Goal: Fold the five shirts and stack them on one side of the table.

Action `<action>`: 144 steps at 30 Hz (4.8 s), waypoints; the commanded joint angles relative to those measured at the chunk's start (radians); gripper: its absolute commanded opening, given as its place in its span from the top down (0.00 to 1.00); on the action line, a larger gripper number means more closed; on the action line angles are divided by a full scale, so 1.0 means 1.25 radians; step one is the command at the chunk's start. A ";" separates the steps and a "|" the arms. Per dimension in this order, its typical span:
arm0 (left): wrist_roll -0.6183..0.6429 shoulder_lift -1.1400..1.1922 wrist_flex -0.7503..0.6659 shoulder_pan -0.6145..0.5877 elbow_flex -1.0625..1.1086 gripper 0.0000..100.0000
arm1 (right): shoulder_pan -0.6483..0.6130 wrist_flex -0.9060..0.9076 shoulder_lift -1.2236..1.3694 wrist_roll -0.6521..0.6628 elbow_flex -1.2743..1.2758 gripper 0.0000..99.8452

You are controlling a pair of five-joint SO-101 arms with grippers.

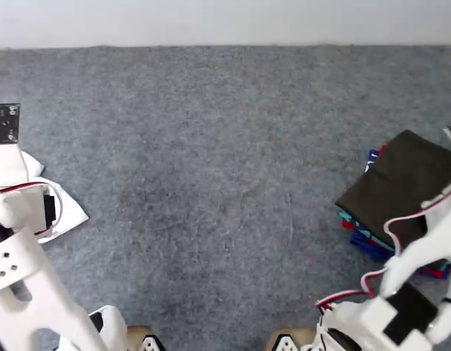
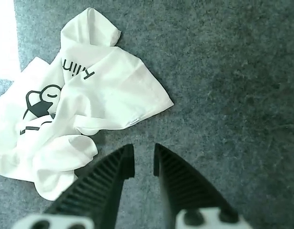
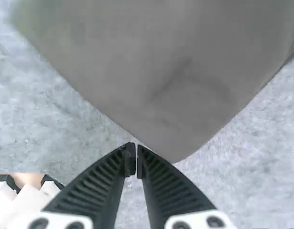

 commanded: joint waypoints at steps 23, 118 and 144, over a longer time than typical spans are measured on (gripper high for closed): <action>-0.188 0.745 -0.209 -0.027 -0.150 0.82 | -0.245 0.035 -0.430 -0.206 0.394 0.99; -0.160 1.026 -0.352 -0.022 -0.548 0.92 | -0.244 0.033 -0.489 -0.203 0.398 0.99; -0.306 0.820 0.011 -0.014 -0.553 0.86 | -0.244 0.034 -0.490 -0.206 0.398 0.99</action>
